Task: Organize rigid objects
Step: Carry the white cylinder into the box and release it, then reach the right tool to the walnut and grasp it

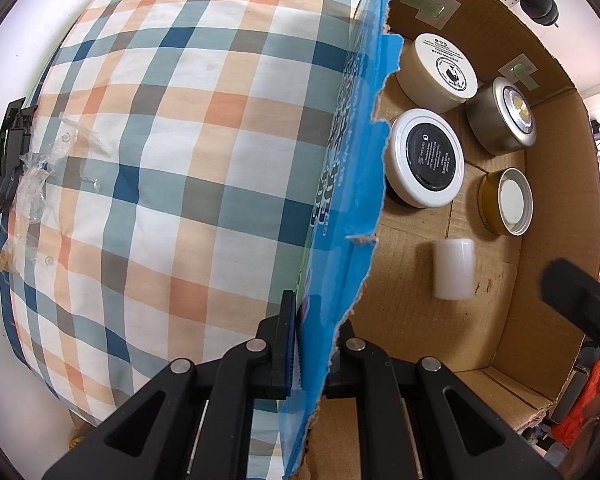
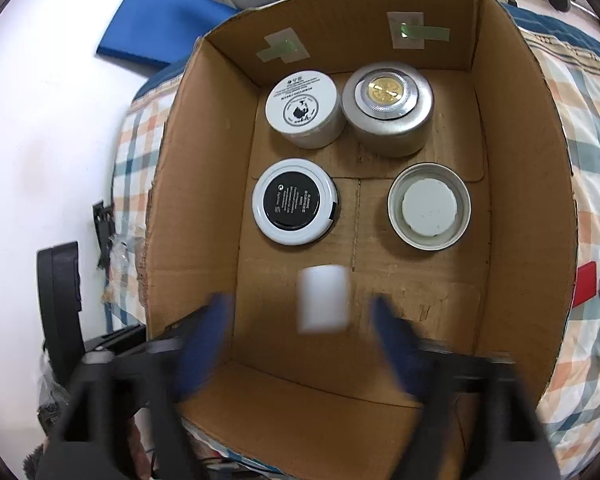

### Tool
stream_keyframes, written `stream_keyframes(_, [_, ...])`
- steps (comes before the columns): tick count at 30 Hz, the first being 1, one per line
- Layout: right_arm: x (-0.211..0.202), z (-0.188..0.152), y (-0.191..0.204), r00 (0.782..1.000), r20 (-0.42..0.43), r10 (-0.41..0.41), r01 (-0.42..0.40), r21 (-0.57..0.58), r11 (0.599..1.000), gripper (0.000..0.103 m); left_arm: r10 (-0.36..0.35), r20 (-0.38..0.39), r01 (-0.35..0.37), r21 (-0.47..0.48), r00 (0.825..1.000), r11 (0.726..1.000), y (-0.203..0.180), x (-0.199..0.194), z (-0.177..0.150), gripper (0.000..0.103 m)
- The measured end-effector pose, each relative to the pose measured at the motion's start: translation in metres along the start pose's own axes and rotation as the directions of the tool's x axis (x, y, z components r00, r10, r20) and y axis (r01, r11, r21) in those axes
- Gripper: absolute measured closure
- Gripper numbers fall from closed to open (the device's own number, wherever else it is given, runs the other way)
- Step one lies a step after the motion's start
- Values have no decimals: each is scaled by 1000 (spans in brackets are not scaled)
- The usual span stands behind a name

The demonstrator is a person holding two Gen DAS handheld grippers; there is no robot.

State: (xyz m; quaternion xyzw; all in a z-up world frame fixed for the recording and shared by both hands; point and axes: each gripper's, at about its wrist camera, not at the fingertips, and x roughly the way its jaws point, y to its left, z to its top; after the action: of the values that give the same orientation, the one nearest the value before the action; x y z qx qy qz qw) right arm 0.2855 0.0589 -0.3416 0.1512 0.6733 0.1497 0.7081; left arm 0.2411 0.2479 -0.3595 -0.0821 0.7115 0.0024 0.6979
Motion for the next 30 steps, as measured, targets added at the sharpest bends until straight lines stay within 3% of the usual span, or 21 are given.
stream_keyframes(6, [-13,0,-10,1000,29,9,-10,41,999,11,-2,0,2,3,1000,1000,3,-1,0,96])
stream_keyframes(11, [-29,-1,-23,998,47,30,-34,91,995,0,-8,-1,8,1,1000,1000,3,-1,1,96])
stream_keyframes(20, [-75,0,-61,984,160,76,-108,200,974,0,-76,-25,76,-12,997,997,14,0,5,94])
stream_keyframes(24, [-93,3,-91,974,223,44,-105,273,956,0,-100,-28,99,-28,995,995,18,1,5,93])
stream_keyframes(30, [-100,5,-157,970,236,-49,-56,419,906,0,-104,-29,103,-32,994,994,21,1,6,93])
